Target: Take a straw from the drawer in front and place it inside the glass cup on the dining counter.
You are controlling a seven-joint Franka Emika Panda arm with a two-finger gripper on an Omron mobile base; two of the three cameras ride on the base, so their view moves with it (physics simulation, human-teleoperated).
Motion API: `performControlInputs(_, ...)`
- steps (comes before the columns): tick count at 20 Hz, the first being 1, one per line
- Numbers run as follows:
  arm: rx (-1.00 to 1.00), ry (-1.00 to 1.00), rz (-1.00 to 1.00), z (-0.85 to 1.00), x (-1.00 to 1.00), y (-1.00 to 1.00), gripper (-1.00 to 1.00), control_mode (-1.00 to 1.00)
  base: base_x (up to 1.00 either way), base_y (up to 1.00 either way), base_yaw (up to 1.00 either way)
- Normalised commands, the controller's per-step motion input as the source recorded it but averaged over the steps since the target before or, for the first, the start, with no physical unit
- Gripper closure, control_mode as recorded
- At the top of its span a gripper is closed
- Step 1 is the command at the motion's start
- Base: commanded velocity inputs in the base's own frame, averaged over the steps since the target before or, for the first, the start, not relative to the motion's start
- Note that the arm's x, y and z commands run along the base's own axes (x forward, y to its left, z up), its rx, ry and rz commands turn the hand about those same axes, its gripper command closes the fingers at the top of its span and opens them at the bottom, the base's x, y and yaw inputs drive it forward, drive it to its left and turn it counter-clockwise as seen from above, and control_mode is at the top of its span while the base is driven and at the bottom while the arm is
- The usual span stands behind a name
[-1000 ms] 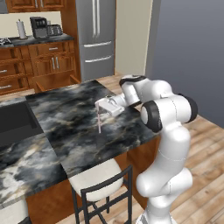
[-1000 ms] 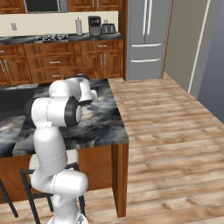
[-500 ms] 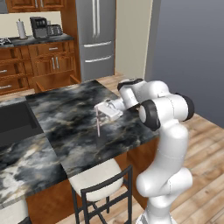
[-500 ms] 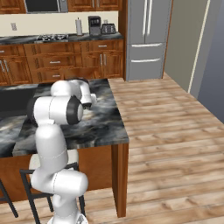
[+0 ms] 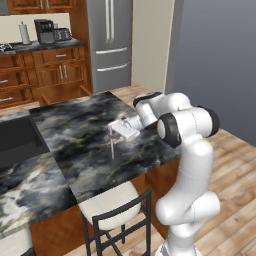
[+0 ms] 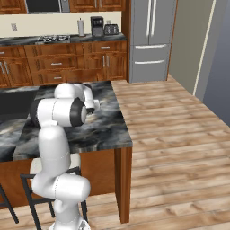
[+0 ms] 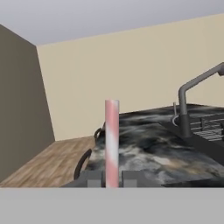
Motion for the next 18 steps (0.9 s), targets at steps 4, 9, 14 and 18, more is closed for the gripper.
performControlInputs(4,0.0,-0.02,0.0,-0.19,0.0,0.0,1.0,-1.0,0.0,0.0,0.0)
performControlInputs(9,0.0,-0.03,0.0,-0.12,0.0,0.0,1.0,-1.0,0.0,0.0,0.0)
performControlInputs(14,0.0,-0.06,0.0,-0.01,-0.06,0.0,-1.0,-1.0,0.0,0.0,0.0)
performControlInputs(18,-0.01,-0.12,0.0,0.0,-0.29,0.0,-1.0,-1.0,0.0,0.0,0.0)
